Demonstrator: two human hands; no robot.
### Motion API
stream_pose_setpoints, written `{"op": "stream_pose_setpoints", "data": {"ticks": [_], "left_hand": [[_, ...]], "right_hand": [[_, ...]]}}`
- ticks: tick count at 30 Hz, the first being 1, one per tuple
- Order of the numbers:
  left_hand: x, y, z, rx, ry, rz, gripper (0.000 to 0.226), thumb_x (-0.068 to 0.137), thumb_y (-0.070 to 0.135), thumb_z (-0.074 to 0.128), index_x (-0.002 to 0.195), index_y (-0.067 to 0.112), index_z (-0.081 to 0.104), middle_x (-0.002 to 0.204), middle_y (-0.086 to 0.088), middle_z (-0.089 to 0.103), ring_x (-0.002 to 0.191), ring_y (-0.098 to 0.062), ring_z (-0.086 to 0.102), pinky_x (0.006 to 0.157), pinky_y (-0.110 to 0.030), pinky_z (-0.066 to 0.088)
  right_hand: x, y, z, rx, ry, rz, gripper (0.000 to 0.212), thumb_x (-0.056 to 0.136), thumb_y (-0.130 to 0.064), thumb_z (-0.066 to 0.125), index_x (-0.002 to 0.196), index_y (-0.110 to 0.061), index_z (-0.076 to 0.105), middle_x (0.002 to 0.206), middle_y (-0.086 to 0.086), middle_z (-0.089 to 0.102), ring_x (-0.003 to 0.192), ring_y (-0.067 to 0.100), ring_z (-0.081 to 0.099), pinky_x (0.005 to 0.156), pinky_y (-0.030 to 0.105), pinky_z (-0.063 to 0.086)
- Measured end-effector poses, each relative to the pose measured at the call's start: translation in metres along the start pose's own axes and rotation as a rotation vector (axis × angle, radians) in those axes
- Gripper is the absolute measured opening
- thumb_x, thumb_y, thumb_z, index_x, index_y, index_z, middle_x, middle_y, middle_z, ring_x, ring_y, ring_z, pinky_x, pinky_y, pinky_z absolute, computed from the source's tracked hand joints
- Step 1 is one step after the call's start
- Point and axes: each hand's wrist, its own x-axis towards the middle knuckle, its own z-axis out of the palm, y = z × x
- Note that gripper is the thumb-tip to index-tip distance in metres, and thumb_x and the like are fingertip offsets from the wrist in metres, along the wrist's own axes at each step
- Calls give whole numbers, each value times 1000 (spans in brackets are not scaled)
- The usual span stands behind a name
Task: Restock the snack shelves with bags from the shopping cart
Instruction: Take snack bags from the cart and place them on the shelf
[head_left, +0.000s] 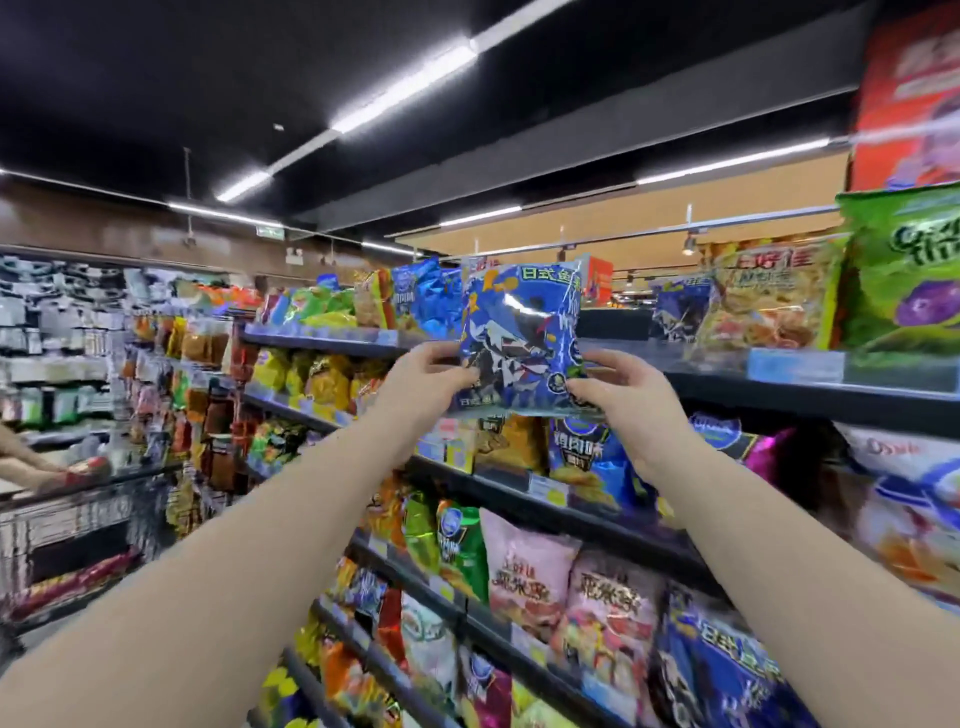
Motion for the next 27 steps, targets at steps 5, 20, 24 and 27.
{"op": "stream_pose_setpoints", "data": {"ticks": [5,20,24,27], "left_hand": [[89,11,36,-129,-4,39,31,91,9,65,120,18,56,96,-4,64,68,-6,55,54,-17,45],[296,4,142,-169,-506,-8,41,87,2,66,117,22,48,103,-11,68,70,-21,63,86,-47,54],[327,8,160,-81,-742,-74,12,96,21,52,106,16,53,102,-11,65,89,-31,64,96,-58,46],[350,5,177,-36,-791,-102,12,92,29,47,95,18,52,103,-8,60,97,-31,57,96,-52,42]], "right_hand": [[77,-13,-15,-153,57,-173,38,83,-11,73,116,-27,62,103,-2,66,90,10,61,73,20,45],[236,-13,-56,-642,270,8,48,94,-18,55,138,-34,46,100,8,62,66,15,48,55,26,37],[258,-12,-58,-549,314,179,36,100,-30,48,133,-18,51,128,6,52,113,28,51,84,39,46],[272,-9,-59,-474,330,267,40,102,-35,42,132,-11,49,128,9,48,128,35,43,102,56,38]]}}
